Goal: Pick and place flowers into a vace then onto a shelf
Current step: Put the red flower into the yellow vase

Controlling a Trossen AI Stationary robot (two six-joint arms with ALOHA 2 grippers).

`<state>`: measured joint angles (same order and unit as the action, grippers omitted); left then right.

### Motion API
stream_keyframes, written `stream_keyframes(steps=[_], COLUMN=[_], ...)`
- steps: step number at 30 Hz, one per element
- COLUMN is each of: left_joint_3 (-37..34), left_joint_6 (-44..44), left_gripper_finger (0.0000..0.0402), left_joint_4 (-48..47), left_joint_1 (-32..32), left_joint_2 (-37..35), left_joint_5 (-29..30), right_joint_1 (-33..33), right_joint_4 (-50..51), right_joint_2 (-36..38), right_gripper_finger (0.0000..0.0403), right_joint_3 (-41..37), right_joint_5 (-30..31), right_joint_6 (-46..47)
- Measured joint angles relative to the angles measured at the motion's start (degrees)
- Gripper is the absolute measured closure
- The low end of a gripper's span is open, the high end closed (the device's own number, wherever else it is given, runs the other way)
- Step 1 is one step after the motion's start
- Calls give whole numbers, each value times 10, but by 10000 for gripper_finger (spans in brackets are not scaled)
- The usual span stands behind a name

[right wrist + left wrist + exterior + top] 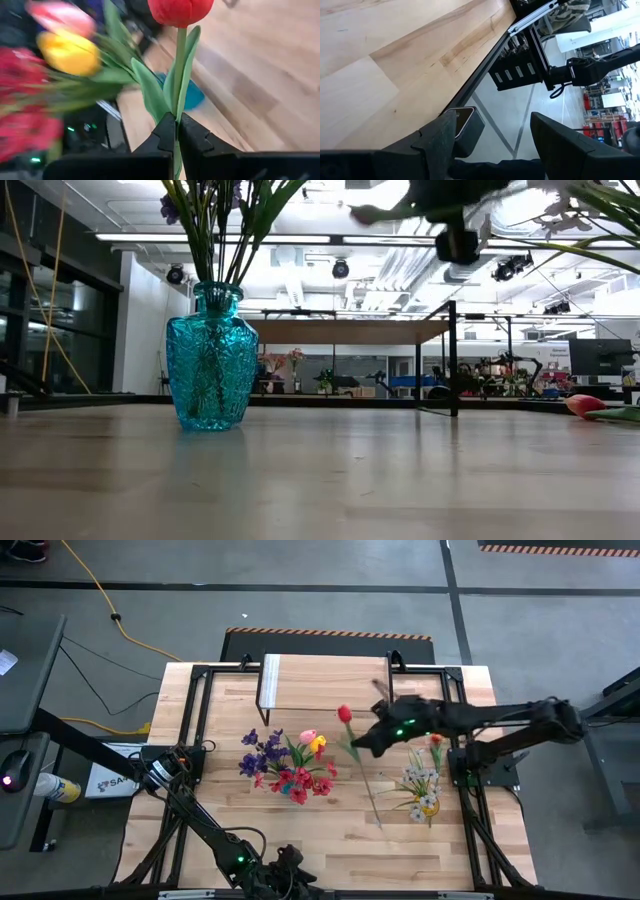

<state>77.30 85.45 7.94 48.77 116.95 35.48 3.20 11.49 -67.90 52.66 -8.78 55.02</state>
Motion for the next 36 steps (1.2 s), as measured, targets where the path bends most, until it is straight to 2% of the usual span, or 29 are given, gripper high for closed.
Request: stream_keyframes(steps=[8, 16, 23, 29, 36], left_joint_3=[0, 0, 0, 0, 0], left_joint_6=[5, 8, 18, 19, 21], left_gripper_finger=[114, 114, 114, 114, 115], left_joint_4=[0, 0, 0, 0, 0], left_joint_1=[0, 0, 0, 0, 0], left_joint_2=[0, 0, 0, 0, 0], left_joint_5=[0, 1, 1, 0, 0], right_joint_1=[1, 1, 1, 1, 1], right_joint_4=[-42, -170, -192, -173, -88], right_joint_2=[111, 197, 271, 342, 433], right_gripper_finger=[400, 401, 402, 402, 403], right_joint_3=[0, 1, 1, 1, 2], right_joint_5=[83, 95, 106, 71, -13], right_joint_6=[-30, -76, -129, -163, -153])
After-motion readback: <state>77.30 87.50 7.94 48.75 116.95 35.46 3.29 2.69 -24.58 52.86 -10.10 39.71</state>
